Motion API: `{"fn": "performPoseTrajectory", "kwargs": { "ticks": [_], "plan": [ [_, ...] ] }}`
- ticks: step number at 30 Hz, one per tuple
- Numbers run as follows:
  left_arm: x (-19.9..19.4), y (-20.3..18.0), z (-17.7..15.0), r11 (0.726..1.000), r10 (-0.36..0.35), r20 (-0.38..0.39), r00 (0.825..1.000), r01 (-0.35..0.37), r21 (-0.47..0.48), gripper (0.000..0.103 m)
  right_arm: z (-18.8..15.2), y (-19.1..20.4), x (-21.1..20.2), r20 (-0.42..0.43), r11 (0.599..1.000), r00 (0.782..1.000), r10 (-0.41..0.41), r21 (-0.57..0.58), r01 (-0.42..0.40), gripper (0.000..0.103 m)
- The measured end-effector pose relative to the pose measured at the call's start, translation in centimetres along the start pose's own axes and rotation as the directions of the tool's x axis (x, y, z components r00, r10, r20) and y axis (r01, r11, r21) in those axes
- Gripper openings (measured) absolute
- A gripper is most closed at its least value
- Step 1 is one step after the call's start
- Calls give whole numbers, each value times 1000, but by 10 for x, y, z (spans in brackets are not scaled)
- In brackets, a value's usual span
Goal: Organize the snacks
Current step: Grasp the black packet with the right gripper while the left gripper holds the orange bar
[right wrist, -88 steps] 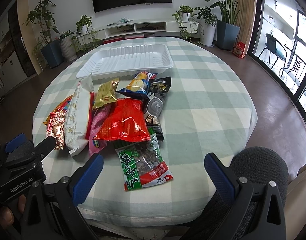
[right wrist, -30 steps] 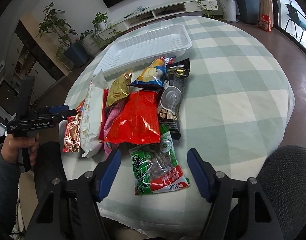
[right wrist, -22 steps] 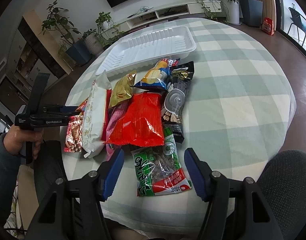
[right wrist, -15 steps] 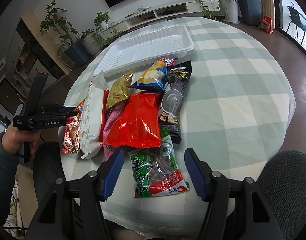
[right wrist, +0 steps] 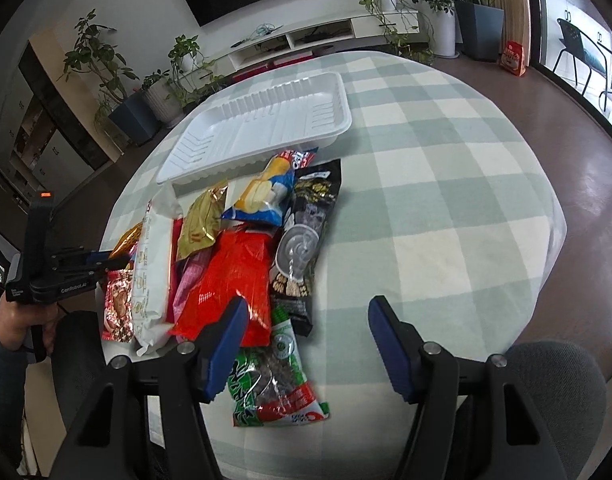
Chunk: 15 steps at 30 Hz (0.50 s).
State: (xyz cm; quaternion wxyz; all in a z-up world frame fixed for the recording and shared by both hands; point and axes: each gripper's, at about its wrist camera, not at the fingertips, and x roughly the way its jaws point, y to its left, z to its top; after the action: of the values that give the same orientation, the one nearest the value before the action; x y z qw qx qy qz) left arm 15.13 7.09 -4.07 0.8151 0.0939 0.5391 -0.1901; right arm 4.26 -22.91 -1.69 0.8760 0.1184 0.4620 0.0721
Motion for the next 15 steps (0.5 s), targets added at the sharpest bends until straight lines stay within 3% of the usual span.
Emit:
{"fn": "performPoseTrajectory", "kwargs": {
  "ticks": [5, 15],
  "plan": [
    [-17, 3, -11, 996, -49, 63, 997, 54, -77, 18, 21, -4, 23, -48, 1000, 999, 1, 17, 0, 53],
    [-26, -5, -30, 983, -111, 124, 986, 127, -133, 18, 36, 1, 65, -148, 1000, 989, -23, -1, 23, 50]
  ]
}}
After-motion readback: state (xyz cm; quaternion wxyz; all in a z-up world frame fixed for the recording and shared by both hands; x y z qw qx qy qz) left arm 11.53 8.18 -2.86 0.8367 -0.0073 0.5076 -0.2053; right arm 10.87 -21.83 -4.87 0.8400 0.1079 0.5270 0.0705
